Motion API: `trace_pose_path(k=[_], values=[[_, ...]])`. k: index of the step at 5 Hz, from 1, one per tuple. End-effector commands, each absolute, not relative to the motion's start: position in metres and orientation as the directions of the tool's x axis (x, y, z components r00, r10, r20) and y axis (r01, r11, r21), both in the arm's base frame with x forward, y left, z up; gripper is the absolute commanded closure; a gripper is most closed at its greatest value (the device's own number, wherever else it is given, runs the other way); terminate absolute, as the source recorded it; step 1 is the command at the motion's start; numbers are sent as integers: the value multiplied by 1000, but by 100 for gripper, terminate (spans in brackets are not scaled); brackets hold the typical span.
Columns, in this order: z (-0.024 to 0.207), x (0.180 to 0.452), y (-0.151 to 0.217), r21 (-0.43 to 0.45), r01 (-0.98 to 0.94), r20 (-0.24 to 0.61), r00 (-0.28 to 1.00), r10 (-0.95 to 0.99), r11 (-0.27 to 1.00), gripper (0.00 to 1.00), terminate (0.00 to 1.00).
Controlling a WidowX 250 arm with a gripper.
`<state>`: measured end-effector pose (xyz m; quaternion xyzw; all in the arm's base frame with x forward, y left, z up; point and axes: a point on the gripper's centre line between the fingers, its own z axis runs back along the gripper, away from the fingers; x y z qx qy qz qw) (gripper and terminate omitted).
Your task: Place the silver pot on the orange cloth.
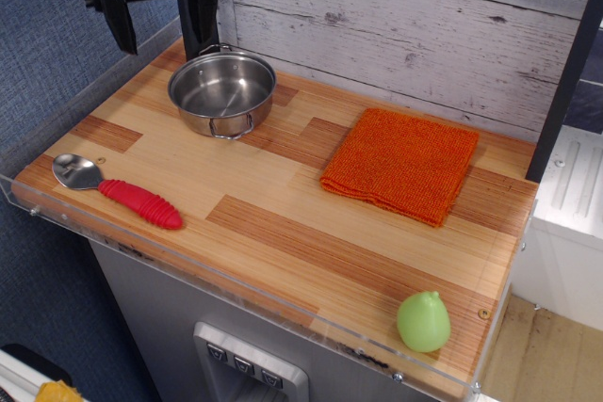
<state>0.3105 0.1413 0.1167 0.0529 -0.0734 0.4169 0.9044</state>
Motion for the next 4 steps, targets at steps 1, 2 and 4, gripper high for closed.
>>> trace_pose_path(k=[1,2,4], values=[[93,328,167,15,-853,221,512,830,522,0,0],[78,331,170,35,-853,241,513,824,521,0,0],[52,335,181,30,-866,224,493,841,500,0,0]])
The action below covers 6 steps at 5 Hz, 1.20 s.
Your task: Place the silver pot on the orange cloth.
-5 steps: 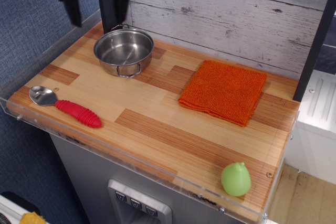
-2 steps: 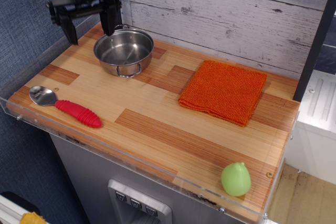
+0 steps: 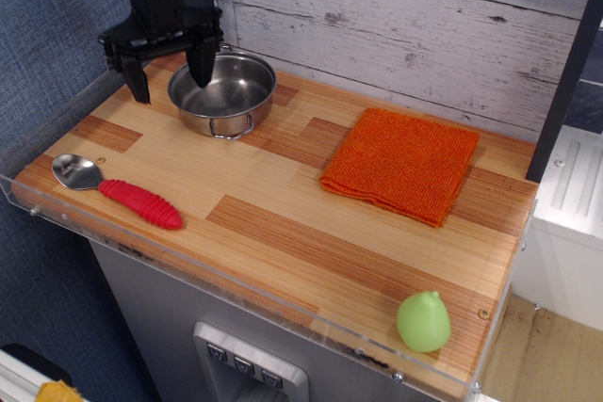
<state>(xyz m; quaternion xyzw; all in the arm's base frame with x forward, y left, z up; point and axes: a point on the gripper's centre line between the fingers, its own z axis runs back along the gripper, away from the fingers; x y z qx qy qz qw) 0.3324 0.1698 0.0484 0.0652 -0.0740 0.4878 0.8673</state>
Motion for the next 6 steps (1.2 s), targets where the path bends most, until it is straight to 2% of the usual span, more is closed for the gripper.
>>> trace_pose_path(k=[1,2,3,5,6], values=[[45,334,186,5,-870,210,483,850,494,0,0],[39,330,192,-19,-876,188,471,862,482,0,0],[37,330,193,-29,-878,183,465,866,478,100,0],[37,329,192,-69,-884,162,447,879,462,100,0],[44,329,190,-93,-881,171,446,879,465,100,0]])
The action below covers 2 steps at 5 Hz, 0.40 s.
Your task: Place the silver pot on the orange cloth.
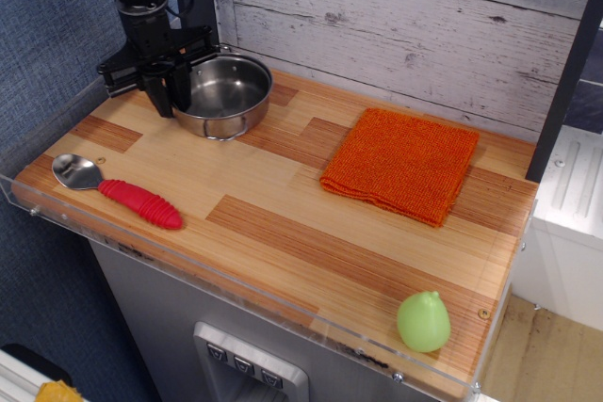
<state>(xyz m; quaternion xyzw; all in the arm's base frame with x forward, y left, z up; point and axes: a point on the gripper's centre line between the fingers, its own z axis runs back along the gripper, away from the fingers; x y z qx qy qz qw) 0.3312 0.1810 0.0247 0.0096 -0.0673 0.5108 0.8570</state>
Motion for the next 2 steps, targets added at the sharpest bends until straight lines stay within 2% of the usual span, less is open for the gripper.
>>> trace_pose_path(k=[1,2], values=[[57,327,187,-121,-887,176,423,889,445,100,0],[69,325,185,-119,-901,203,389,899,417,100,0]])
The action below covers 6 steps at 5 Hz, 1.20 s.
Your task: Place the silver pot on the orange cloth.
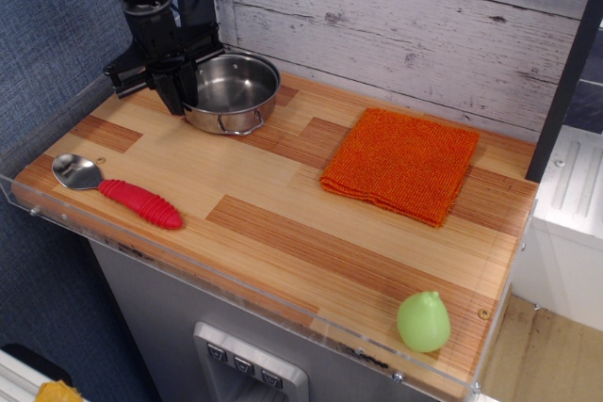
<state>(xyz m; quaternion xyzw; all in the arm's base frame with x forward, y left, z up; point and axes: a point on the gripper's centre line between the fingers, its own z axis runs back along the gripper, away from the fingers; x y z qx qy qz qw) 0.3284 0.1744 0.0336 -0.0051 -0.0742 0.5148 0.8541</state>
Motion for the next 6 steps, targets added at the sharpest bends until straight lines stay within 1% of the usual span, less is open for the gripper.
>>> trace_pose_path(k=[1,2,4,5,6], values=[[79,321,183,-110,-919,227,346,910,377,100,0],[89,318,170,-126,-909,225,365,903,398,100,0],[104,316,118,-155,-852,233,461,856,501,100,0],[107,315,94,-171,-816,218,516,829,553,100,0],[115,310,74,-211,-766,207,572,794,607,100,0]])
